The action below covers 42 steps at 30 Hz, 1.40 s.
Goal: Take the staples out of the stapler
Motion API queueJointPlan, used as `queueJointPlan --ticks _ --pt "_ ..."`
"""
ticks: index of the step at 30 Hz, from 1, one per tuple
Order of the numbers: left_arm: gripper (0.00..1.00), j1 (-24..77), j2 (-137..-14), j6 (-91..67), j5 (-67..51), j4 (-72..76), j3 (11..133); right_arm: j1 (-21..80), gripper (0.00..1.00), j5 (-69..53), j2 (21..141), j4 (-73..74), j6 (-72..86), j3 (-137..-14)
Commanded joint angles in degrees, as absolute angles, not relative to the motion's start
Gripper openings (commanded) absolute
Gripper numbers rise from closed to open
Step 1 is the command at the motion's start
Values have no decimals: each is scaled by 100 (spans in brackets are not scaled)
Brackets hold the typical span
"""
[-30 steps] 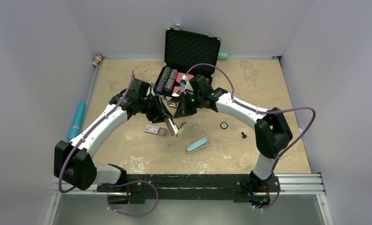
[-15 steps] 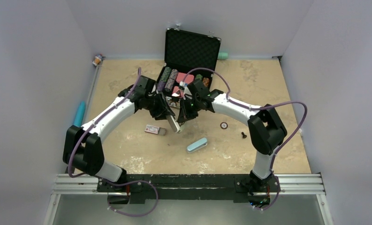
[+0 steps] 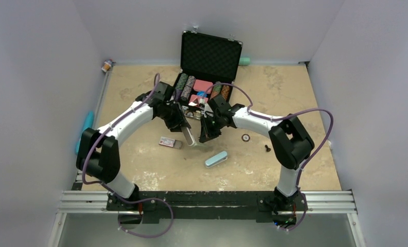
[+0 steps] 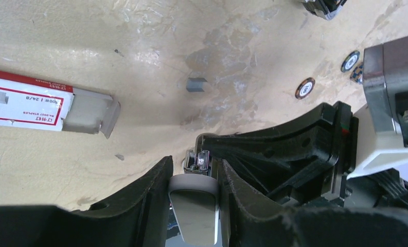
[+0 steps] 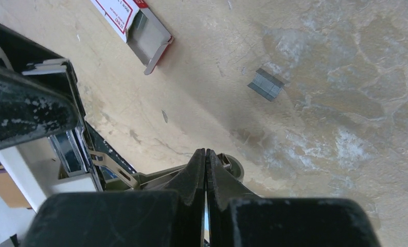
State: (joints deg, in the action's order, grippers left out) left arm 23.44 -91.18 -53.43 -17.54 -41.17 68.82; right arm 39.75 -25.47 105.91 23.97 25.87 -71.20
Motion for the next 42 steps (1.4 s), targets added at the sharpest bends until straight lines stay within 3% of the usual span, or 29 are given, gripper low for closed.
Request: queueJointPlan --ticks 1,23,24,25,26,27,28,36,42 --pt "0 2329 -9351 -5377 -1501 -3896 7103 4003 0 -2740 10394 2433 2474 -7122" --pt "0 2328 -8694 -5475 -1768 -3743 6835 3999 0 -2848 9946 2707 2400 -7239" --pt "0 2329 -8597 -5472 -1816 -3700 6757 3999 4 -2731 9877 2836 2315 -7308" --pt "0 2329 -8489 -5451 -1855 -3677 6705 3975 25 -2576 9806 3014 2233 -7404" --pt "0 2329 -8380 -5415 -1894 -3675 6650 3943 65 -2403 9722 3170 2151 -7502" --pt "0 2329 -8230 -5388 -1931 -3682 6600 3891 94 -2306 9634 3311 2077 -7605" --pt "0 2329 -8109 -5343 -1983 -3690 6542 3822 98 -2247 9534 3403 2039 -7690" --pt "0 2329 -7155 -5172 -2246 -3722 6311 3345 99 -2557 8707 3545 2450 -8187" --pt "0 2329 -6435 -5349 -2648 -3412 6187 3340 99 -3803 7444 1923 3868 -7140"
